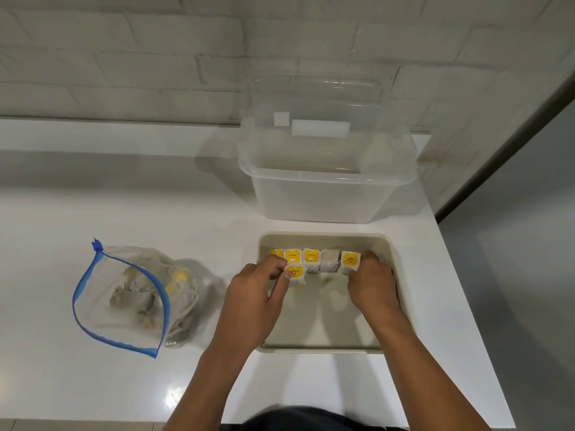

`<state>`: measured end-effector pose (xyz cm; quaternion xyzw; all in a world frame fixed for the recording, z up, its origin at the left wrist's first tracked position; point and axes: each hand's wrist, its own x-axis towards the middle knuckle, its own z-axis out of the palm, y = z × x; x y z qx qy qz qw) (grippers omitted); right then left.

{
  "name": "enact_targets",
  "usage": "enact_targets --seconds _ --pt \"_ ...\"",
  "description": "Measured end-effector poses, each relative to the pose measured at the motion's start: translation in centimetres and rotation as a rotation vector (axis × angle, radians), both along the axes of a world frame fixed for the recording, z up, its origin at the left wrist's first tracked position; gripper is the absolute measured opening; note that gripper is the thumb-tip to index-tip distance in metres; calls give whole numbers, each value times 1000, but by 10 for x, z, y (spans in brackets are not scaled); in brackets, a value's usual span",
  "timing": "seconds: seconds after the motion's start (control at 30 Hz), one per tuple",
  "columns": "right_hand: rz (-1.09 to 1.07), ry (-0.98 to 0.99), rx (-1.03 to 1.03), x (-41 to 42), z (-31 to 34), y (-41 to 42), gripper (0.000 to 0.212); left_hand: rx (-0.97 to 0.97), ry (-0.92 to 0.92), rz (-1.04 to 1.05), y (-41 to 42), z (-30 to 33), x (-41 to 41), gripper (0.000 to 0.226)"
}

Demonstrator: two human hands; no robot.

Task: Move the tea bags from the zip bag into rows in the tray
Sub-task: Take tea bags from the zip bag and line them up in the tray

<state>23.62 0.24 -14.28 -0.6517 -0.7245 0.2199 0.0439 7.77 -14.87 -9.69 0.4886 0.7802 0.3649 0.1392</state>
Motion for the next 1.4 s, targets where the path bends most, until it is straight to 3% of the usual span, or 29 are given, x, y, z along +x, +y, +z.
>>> enact_targets --seconds 0.3,0.43,0.63,0.87,1.0,1.07,1.17,1.4 --pt "16 90 -216 13 5 -7 26 13 5 -2 1 -4 0 5" --pt "24 97 -180 11 3 -7 27 18 2 -2 0 -7 -1 10" --pt "41 159 -142 10 0 -8 4 14 16 -4 0 -8 -1 6" --pt "50 139 -115 7 3 -10 27 1 12 1 1 -9 -1 5" --pt "-15 262 -156 5 -1 -11 9 -2 -3 4 0 -9 -1 5" --pt "-77 309 -173 4 -2 -9 18 -1 -2 6 0 -9 -1 5" --pt "-158 321 -203 -1 1 -6 13 -9 -10 2 1 -10 -1 6" --pt "-151 232 -193 -5 -9 -1 25 10 -5 -11 2 -12 0 7"
